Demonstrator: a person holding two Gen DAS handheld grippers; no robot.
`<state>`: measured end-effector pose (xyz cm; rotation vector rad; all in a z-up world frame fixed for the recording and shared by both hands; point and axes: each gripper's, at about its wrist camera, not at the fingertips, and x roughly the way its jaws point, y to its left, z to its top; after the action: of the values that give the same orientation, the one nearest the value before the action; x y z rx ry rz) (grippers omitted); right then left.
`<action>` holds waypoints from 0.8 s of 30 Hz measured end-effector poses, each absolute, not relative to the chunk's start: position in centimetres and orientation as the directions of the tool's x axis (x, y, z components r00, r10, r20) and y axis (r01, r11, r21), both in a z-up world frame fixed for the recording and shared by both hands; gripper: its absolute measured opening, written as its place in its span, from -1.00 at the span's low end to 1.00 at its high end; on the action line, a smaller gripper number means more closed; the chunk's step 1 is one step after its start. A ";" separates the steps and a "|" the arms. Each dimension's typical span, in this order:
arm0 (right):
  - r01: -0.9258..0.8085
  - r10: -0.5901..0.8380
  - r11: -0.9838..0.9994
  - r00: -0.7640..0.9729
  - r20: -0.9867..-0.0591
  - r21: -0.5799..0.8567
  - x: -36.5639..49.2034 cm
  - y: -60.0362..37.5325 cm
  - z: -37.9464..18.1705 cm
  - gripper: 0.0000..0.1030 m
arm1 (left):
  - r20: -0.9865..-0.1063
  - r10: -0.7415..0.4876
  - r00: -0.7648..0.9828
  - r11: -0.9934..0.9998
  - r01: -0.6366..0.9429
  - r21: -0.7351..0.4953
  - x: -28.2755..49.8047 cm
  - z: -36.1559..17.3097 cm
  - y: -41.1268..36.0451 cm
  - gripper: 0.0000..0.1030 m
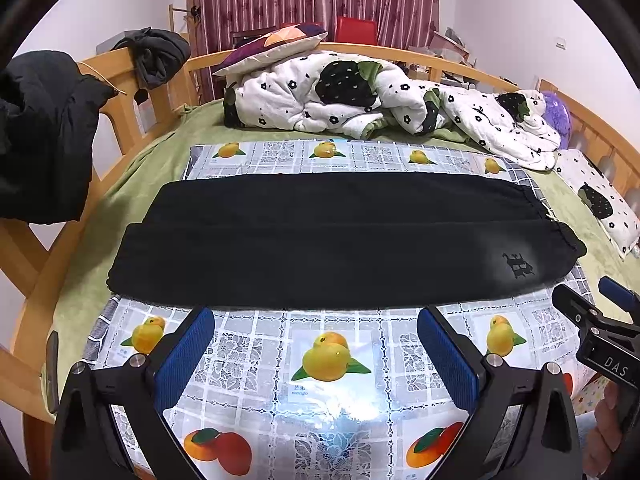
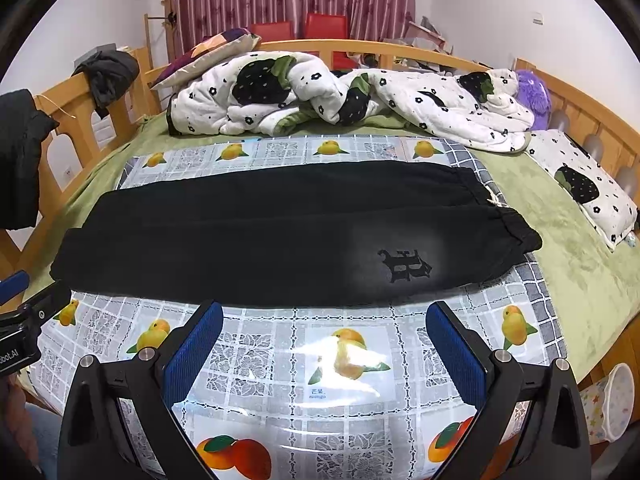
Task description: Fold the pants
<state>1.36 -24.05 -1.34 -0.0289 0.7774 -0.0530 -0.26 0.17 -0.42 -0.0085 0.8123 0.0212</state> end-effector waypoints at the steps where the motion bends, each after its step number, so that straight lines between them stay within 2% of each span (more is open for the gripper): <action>1: 0.036 -0.060 0.998 0.712 -0.700 -0.049 1.4 -23.9 -1.4 0.94 | -0.726 0.016 0.688 1.000 -0.023 0.001 -0.3 -0.4 0.2 0.98; 24: 0.033 -0.062 0.998 0.710 -0.701 -0.055 1.4 -24.0 -1.1 0.94 | -0.730 0.013 0.684 1.000 -0.027 -0.007 -0.4 -0.3 0.5 0.98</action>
<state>1.39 -23.96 -1.14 -0.0388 0.7796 -0.0531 -0.36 0.48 -0.30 -0.0177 0.8179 0.0225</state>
